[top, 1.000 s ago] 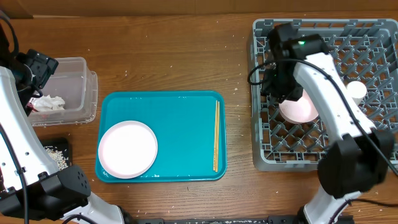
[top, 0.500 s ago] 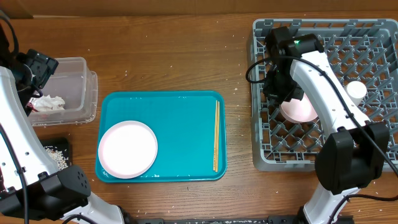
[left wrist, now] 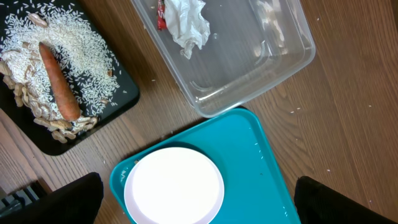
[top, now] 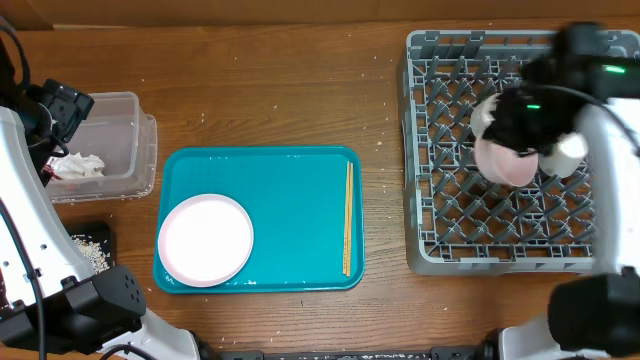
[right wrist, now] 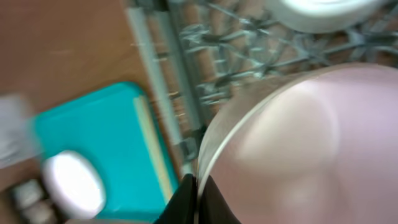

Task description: Sort waste into correct bins and load items into the dishwasher

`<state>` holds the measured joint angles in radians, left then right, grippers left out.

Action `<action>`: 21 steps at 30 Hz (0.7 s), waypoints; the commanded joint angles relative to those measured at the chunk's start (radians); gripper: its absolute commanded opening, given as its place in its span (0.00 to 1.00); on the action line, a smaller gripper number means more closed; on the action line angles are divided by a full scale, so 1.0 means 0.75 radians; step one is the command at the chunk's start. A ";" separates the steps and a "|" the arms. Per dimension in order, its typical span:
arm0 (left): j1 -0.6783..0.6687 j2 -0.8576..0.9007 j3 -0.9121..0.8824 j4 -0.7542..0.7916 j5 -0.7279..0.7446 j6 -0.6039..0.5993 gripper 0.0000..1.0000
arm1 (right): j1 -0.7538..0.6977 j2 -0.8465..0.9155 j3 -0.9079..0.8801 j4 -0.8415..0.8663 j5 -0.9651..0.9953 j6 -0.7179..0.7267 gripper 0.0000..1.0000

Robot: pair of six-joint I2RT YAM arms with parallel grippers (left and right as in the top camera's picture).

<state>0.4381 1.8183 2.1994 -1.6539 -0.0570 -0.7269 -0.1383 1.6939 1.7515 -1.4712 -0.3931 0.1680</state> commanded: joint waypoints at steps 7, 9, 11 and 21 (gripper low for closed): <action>-0.008 0.006 0.001 -0.003 -0.017 -0.008 1.00 | -0.286 -0.016 -0.326 -0.025 -0.867 -0.616 0.04; -0.008 0.006 0.001 -0.003 -0.017 -0.008 1.00 | -0.336 -0.015 -0.424 -0.010 -0.922 -0.685 0.04; -0.008 0.006 0.001 -0.003 -0.017 -0.008 1.00 | -0.383 -0.015 -0.518 0.039 -0.925 -0.689 0.04; -0.008 0.006 0.001 -0.003 -0.017 -0.008 1.00 | -0.614 -0.001 -0.659 0.110 -0.892 -0.688 0.04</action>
<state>0.4381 1.8183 2.1994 -1.6535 -0.0570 -0.7269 -0.5594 1.6840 1.2697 -1.3888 -1.0870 -0.3222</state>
